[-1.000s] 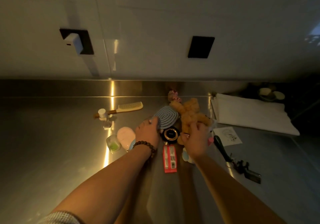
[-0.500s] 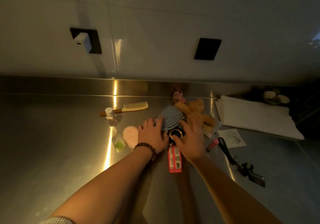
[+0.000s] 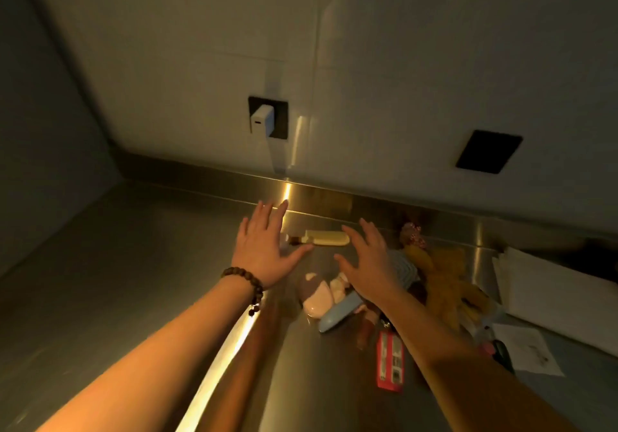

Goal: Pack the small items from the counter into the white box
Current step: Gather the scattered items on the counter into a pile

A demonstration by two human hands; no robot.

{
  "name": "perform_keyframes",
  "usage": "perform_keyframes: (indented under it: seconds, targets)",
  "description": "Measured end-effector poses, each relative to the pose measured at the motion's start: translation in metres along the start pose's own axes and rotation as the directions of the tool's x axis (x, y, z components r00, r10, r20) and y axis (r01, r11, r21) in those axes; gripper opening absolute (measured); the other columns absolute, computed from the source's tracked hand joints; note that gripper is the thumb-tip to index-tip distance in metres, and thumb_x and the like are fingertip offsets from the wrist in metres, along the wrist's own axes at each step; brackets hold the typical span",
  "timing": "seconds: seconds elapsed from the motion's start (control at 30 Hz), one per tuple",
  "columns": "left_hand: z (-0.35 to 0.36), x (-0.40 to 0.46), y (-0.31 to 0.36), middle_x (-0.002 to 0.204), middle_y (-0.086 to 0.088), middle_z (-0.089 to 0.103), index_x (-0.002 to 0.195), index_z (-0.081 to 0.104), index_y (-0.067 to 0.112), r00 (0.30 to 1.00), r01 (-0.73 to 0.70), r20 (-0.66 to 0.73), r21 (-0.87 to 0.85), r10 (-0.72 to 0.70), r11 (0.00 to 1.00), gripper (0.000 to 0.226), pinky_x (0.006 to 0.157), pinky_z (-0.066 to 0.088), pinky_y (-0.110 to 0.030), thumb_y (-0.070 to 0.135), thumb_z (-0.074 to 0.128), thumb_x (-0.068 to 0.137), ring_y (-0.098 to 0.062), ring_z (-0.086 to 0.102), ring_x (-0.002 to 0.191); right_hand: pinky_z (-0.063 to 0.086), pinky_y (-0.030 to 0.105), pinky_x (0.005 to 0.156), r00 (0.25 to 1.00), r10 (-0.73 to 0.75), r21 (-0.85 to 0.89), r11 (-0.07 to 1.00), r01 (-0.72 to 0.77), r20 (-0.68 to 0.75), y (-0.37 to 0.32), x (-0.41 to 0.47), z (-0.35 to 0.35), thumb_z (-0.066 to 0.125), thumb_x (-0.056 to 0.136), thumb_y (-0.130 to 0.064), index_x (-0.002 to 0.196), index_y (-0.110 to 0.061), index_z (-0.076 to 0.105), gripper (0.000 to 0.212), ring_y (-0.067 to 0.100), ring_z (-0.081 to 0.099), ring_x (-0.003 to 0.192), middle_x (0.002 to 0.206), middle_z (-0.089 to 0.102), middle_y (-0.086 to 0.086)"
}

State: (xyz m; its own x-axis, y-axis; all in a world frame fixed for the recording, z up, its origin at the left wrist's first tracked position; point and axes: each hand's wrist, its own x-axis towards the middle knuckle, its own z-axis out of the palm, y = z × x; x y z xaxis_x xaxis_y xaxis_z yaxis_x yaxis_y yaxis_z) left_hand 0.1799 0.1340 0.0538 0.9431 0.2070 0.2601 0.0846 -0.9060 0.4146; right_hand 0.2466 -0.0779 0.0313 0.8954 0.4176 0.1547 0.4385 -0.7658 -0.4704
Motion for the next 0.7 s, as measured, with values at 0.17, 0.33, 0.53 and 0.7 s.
perform_keyframes:
  seconds: [0.17,0.33,0.53,0.7]
  targets:
    - [0.015,0.000,-0.067,0.157,0.000,-0.004,0.147,-0.007,0.029,0.949,0.080,0.303,0.054,-0.093,0.995,0.118,0.114,0.000,-0.045,0.092,0.033,0.055,-0.019,-0.006,0.143,0.007,0.051,0.116,0.970,-0.042,-0.122,0.990,0.074,0.240,-0.020,0.054,0.044,0.051,0.090,-0.045,0.146,-0.034,0.026,0.062,0.026,-0.003,0.145,0.159,0.005,0.002]
    - [0.056,0.010,-0.091,0.157,0.001,-0.009,0.145,-0.010,0.037,0.894,0.075,0.439,0.045,-0.087,0.996,0.109,0.112,-0.004,-0.041,0.090,0.034,0.060,-0.018,-0.008,0.143,0.012,0.064,0.110,0.894,-0.005,-0.205,0.973,0.108,0.447,-0.028,0.084,0.080,0.042,0.094,-0.047,0.146,-0.041,0.016,0.059,0.028,-0.009,0.145,0.160,-0.004,-0.002]
    - [0.087,0.020,-0.100,0.157,0.002,-0.004,0.144,0.001,0.044,0.909,0.002,0.417,0.049,-0.022,0.999,0.077,0.111,-0.007,-0.043,0.075,0.030,0.080,-0.020,-0.008,0.143,0.002,0.070,0.107,0.835,-0.007,-0.234,0.959,0.162,0.551,-0.022,0.089,0.094,0.030,0.096,-0.051,0.144,-0.049,0.004,0.055,0.029,-0.010,0.144,0.159,-0.003,-0.004]
    - [0.100,0.022,-0.091,0.157,0.000,0.002,0.130,0.045,0.034,0.929,-0.044,0.370,0.017,0.035,0.999,0.054,0.111,-0.008,-0.045,0.064,0.031,0.087,-0.019,-0.011,0.142,0.003,0.070,0.107,0.820,-0.012,-0.264,0.944,0.199,0.572,-0.007,0.087,0.086,0.030,0.098,-0.047,0.146,-0.046,0.001,0.056,0.028,-0.010,0.145,0.159,-0.004,-0.007]
